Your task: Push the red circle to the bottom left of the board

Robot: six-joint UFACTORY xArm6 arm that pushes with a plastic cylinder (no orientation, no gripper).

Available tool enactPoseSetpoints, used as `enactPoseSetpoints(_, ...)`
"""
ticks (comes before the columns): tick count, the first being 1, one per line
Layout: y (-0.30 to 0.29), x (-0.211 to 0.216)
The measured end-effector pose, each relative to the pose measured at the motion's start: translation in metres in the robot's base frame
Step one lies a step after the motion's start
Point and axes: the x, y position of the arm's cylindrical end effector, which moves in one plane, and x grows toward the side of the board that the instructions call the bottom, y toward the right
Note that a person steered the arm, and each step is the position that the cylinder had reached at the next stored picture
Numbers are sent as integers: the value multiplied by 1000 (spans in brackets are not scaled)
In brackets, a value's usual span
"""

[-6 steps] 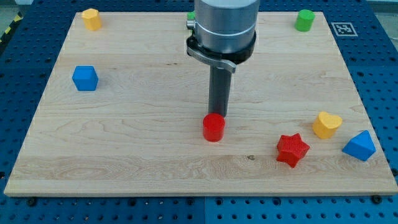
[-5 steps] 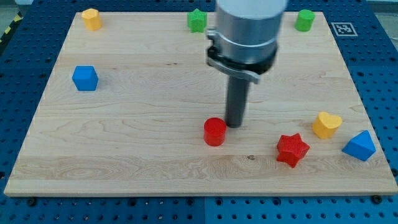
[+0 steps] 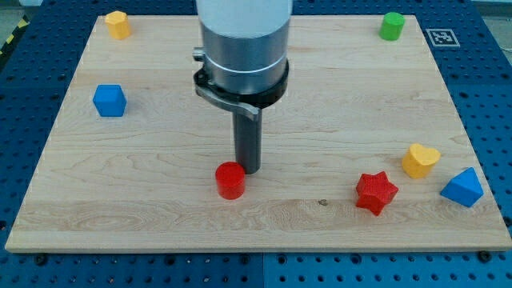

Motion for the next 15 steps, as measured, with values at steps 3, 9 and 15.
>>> enactPoseSetpoints(3,-1,40)
enactPoseSetpoints(9,-2,52)
enactPoseSetpoints(15,-137,52)
